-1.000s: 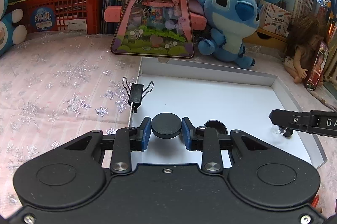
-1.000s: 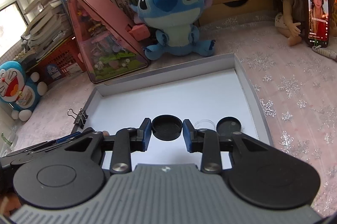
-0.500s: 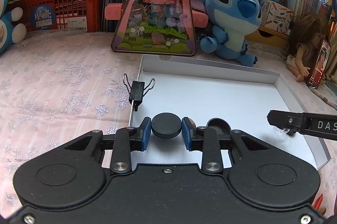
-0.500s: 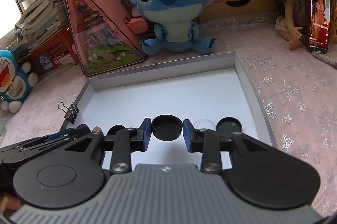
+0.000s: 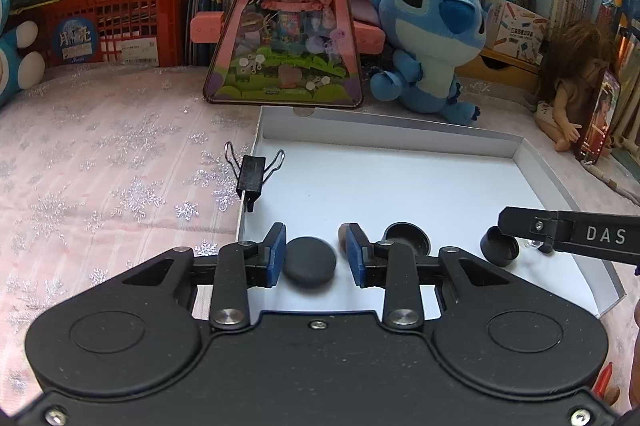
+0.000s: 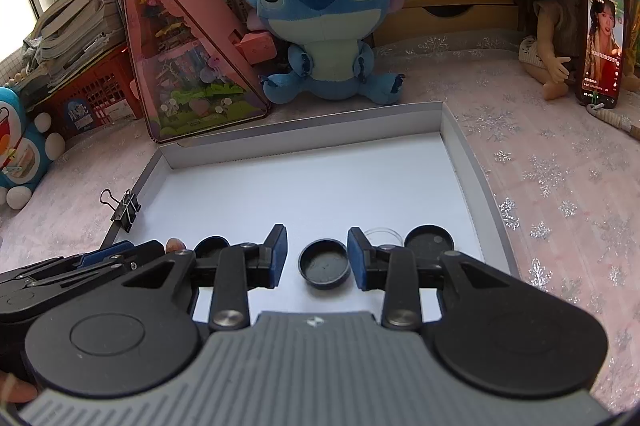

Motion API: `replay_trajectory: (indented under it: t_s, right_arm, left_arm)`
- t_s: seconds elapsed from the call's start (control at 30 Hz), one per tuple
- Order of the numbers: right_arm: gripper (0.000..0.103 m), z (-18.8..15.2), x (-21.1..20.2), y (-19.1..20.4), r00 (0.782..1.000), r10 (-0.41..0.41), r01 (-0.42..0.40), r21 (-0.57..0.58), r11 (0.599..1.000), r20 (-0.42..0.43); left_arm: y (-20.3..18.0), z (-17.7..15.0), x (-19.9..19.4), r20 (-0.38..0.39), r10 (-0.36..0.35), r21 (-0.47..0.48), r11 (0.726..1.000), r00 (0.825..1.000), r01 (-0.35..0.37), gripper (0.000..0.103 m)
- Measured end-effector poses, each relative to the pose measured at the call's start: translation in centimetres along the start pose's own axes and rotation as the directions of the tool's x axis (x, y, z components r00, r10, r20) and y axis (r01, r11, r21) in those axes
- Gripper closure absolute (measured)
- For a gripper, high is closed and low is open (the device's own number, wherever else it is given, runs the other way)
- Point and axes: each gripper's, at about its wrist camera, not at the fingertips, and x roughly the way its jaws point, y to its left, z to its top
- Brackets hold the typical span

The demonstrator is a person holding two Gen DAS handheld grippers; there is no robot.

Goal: Organize rigid objects
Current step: 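Lower and open the left gripper on the disc while the right gripper releases the cup, then withdraw both open grippers from the tray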

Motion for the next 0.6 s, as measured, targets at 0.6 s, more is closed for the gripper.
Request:
replay_trajectory:
  t_s: [0.6]
  right_arm:
    - [0.029,-1.0,-2.3,0.7,0.999,0.002,0.001,-0.066,0.998,0.043]
  left_arm:
    - [-0.4,-0.4,-3.1,0.051,-0.035,0.035,0.999,0.998,0.033,0.047]
